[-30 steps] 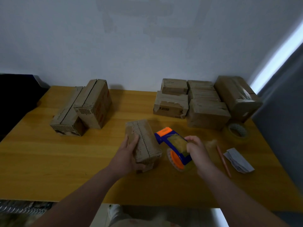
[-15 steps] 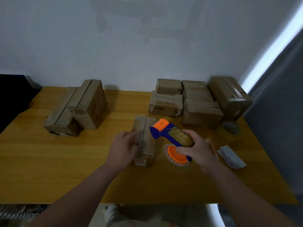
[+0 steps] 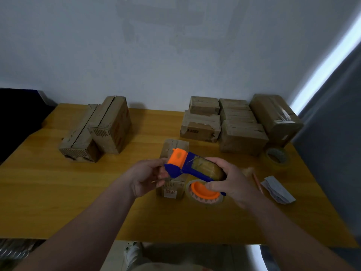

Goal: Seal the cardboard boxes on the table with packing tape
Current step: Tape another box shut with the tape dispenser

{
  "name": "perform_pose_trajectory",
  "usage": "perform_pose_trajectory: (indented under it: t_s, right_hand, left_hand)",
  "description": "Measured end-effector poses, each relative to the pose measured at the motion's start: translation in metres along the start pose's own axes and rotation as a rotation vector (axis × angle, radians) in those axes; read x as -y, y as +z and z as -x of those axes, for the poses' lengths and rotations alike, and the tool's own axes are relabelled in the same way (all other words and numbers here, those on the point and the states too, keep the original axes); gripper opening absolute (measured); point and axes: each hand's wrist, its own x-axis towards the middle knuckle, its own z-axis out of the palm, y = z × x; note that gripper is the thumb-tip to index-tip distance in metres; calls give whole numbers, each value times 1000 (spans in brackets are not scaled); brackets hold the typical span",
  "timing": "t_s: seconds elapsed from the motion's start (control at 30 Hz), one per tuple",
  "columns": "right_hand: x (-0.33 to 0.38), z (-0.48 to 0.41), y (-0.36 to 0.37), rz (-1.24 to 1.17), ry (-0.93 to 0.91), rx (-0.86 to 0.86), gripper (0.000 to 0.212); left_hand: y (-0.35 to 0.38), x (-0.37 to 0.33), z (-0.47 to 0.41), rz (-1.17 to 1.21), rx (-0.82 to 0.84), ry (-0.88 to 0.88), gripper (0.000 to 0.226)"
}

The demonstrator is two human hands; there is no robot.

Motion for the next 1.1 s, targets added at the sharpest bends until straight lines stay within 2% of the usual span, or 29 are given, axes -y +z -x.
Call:
perform_pose_trajectory:
  t_s: [0.13, 0.37, 0.5, 0.73, 0.9, 1.1]
  right_hand:
    - [-3, 0, 2, 8, 18, 26, 60]
    - [-3, 0, 5, 45, -6, 36, 63]
    - [2, 0, 8, 67, -47, 47, 69]
    - [7, 0, 18, 278, -91, 107, 80]
    - [17, 0, 19, 424, -173, 77, 86]
    - [19, 11, -18, 651, -198, 59, 83]
  left_hand:
    - [-4, 0, 6, -27, -2, -6, 15]
    - [-9, 0, 12, -97, -77, -63, 14]
    - [-7, -4, 16, -149, -137, -35, 17]
    - [0, -11, 21, -155, -219, 74, 16]
    - [-2, -13, 23, -180, -240, 119, 15]
    - [-41, -11, 22, -207, -406, 197, 10]
